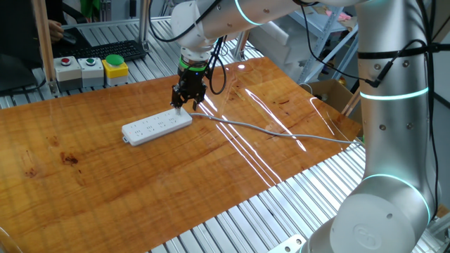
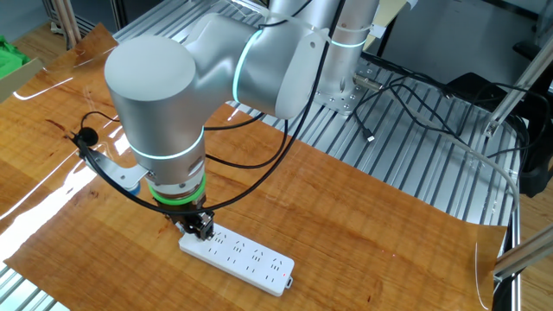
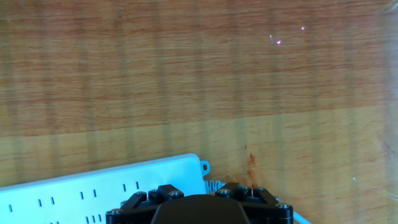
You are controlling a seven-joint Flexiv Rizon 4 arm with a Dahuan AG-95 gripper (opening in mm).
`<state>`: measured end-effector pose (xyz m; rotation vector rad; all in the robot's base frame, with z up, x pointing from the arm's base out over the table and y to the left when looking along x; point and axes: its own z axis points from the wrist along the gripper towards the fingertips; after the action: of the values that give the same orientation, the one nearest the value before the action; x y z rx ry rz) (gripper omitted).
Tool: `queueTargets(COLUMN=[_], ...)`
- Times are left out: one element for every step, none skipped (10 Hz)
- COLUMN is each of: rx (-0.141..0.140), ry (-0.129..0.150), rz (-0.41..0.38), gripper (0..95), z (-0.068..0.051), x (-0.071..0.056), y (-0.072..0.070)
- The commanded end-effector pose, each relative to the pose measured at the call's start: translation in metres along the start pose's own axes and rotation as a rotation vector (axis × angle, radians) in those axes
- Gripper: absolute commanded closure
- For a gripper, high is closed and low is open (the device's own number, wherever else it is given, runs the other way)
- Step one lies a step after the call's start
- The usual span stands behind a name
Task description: Turn off the power strip by pressing the button
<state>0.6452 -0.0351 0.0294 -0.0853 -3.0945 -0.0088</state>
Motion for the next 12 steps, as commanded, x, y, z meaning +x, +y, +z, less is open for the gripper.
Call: queueTargets(rx=[-0.001,0.002,0.002,0.006,0.012,0.010,0.010,0.010,0.010,0.009,0.009,0.008], ry=[0.005,0.004,0.006,0.008,0.010,0.011,0.011,0.009,0.009,0.010,0.010,0.010], rz=[-0.001,-0.007,-0.010,-0.018,-0.026,-0.026,-0.027,-0.028,-0.029,-0.029,-0.029,-0.029], gripper=[38.0,38.0,38.0,38.0,38.0,38.0,38.0,38.0,38.0,38.0,38.0,38.0], z=[-0.0003,-0.0003,-0.0003,-0.0006,-0.0013,-0.0015,-0.0016,-0.0015,-0.0015,-0.0014,-0.0014,-0.0008], x=[-0.0005,-0.0005,-0.0005,-0.0003,0.0008,0.0028,0.0040,0.0042,0.0042,0.0042,0.0042,0.0040], y=[0.0001,0.0001,0.0001,0.0000,-0.0004,-0.0007,-0.0008,-0.0008,-0.0009,-0.0009,-0.0009,-0.0006])
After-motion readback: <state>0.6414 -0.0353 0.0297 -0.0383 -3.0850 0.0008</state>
